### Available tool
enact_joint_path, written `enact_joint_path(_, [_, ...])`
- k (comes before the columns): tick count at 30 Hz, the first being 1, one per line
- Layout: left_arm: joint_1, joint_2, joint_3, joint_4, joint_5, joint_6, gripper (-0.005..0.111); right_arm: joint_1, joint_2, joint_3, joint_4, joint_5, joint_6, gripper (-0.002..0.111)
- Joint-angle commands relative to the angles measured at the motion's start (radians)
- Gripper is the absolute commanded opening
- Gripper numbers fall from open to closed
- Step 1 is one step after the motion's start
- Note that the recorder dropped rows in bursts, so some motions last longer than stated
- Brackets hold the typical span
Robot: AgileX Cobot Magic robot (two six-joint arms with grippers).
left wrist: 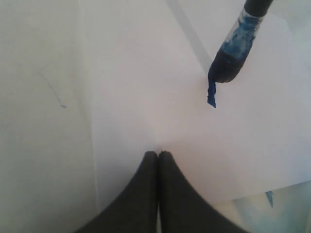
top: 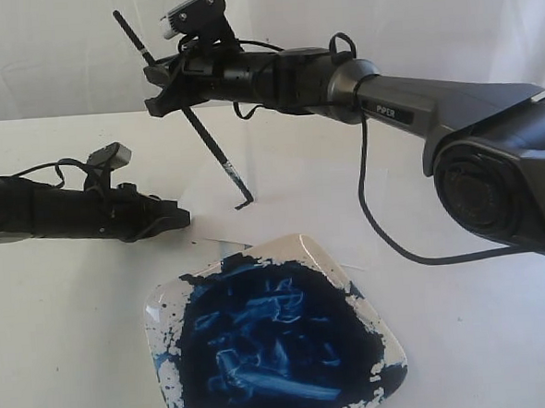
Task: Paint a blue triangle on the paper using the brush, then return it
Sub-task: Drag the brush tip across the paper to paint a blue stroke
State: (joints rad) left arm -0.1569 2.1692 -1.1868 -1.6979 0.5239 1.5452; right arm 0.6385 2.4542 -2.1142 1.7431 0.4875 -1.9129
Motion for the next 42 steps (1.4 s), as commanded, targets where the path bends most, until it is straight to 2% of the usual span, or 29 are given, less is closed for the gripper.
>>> enact_joint_path(1, [-0.006, 0.004, -0.002, 0.013, -0.009, 0.003, 0.0, -0.001, -0.001, -0.007, 0.001, -0.037, -0.02, 0.0])
enact_joint_path(20, [-0.006, 0.004, -0.002, 0.013, -0.009, 0.003, 0.0, -0.041, -0.001, -0.007, 0.001, -0.075, -0.057, 0.0])
enact_joint_path(42, [-0.006, 0.004, -0.002, 0.013, -0.009, 0.003, 0.0, -0.041, -0.001, -0.007, 0.001, -0.176, -0.106, 0.0])
